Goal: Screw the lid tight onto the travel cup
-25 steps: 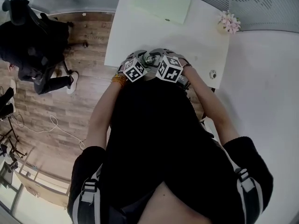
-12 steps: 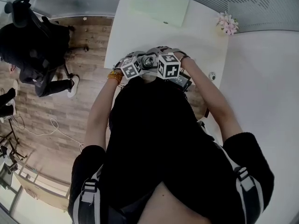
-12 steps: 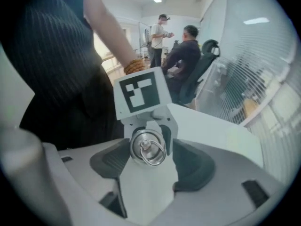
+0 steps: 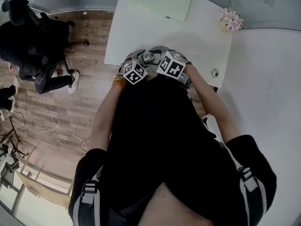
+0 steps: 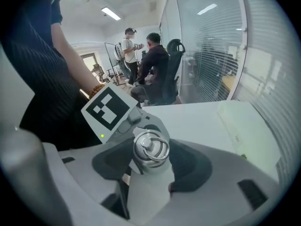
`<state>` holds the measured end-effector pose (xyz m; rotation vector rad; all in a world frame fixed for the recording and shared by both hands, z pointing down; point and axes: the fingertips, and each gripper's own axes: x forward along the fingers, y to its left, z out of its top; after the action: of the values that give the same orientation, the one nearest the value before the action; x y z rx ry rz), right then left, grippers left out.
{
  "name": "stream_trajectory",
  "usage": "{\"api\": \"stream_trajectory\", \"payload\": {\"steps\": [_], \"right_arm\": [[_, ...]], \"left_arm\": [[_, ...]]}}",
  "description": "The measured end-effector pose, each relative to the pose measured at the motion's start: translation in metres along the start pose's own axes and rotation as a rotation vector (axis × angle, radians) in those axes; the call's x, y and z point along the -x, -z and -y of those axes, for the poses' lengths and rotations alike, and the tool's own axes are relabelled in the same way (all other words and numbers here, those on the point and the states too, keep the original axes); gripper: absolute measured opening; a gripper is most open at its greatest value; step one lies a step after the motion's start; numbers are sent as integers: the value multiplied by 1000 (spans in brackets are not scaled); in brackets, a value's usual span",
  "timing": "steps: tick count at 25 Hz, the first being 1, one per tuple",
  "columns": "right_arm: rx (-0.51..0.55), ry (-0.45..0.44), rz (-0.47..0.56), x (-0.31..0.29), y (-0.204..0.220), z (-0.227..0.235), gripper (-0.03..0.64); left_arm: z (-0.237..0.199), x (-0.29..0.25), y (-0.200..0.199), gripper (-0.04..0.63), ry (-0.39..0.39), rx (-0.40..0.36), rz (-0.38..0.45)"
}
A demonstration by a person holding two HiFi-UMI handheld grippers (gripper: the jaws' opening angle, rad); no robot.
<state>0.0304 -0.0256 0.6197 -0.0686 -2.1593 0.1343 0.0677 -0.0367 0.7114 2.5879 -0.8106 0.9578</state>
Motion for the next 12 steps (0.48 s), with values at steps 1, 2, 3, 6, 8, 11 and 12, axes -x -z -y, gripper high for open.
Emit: {"api": "stream_trajectory", "payload": {"steps": [1,2,3,6,8,11,12], "right_arm": [[21,-16,-4,0,0,-1,247],[48,-36,-9,0,1,-1,245],[81,-57,-18,-1,2,-2,245],[191,-137,-72,-3,3,-5,244],[257,-191,-116,-3,4,-7,243],[331,-247,-173,-4,4,-9,242],[347,-258,-186,-4,4,-10,242]], "left_arm": [[0,0,0,376,5,-6,-2],[1,-1,0,376,12,-14,-7],[1,-2,0,376,20,-22,-12],[2,-3,2,376,59,-44,-33],[4,-4,3,377,106,-75,-65],[7,-4,5,379,189,-141,-128],[7,-4,6,380,209,-158,-143]]}}
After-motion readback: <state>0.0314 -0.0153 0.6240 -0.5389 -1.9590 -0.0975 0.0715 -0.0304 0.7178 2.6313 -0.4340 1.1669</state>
